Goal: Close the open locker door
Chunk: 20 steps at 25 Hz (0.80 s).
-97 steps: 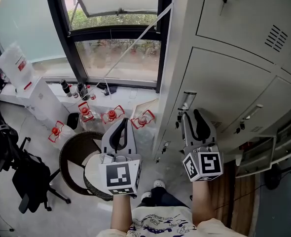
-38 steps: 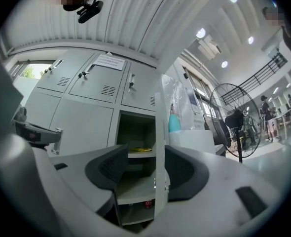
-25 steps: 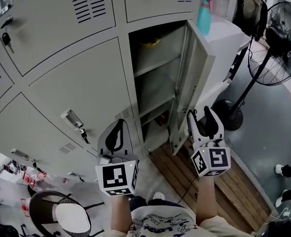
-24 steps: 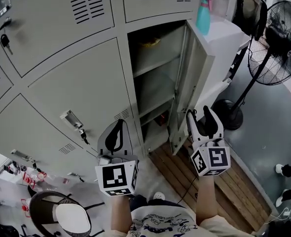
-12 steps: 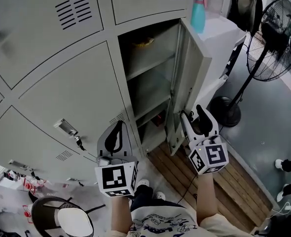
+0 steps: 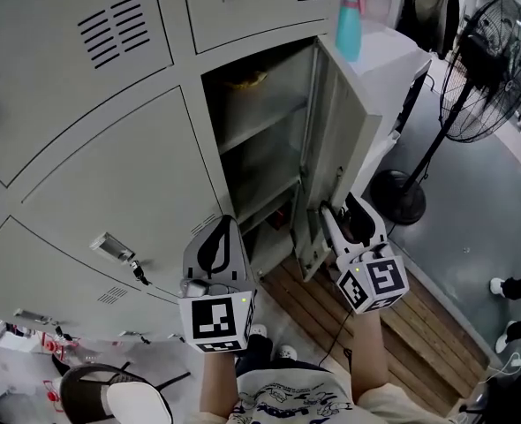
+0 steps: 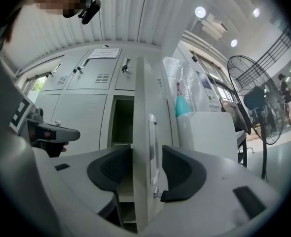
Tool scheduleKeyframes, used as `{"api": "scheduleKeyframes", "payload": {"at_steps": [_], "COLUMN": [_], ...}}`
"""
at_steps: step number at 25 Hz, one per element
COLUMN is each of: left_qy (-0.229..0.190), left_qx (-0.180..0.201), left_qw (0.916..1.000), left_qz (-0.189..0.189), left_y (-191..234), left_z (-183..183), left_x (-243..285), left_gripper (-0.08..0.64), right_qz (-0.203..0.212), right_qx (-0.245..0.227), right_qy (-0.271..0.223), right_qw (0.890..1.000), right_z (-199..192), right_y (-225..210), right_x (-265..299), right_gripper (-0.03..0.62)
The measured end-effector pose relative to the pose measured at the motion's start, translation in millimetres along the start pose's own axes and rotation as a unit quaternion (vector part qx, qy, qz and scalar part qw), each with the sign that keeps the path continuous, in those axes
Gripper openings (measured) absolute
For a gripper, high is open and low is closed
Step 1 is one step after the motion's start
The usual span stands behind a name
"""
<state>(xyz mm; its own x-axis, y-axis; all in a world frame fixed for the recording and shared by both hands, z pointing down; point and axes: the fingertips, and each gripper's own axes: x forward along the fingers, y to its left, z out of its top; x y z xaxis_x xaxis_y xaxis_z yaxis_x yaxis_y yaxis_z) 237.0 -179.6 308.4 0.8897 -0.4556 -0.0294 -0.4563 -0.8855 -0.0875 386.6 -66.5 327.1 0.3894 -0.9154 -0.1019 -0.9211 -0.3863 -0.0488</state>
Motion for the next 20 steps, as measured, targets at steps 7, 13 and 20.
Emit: {"api": "scheduleKeyframes", "payload": {"at_steps": [7, 13, 20], "left_qy": [0.005, 0.009, 0.008], "left_qx": [0.003, 0.003, 0.004], "left_qw": [1.0000, 0.9999, 0.9999], "left_qz": [-0.002, 0.005, 0.013], "left_y": [8.0, 21.2, 34.8], "left_z": [-3.7, -7.1, -7.2], "left_x": [3.0, 1.9, -2.3], "left_gripper": [0.002, 0.002, 0.002], "right_qz": [0.000, 0.001, 0.011], "right_qx": [0.000, -0.012, -0.016], "right_qy": [-0.003, 0.002, 0.003], "right_qw": [1.000, 1.000, 1.000], "right_z": [-1.1, -2.8, -4.6], "right_y": [3.2, 12.4, 28.8], "right_x": [9.8, 15.2, 23.6], "right_gripper": [0.156, 0.140, 0.144]}}
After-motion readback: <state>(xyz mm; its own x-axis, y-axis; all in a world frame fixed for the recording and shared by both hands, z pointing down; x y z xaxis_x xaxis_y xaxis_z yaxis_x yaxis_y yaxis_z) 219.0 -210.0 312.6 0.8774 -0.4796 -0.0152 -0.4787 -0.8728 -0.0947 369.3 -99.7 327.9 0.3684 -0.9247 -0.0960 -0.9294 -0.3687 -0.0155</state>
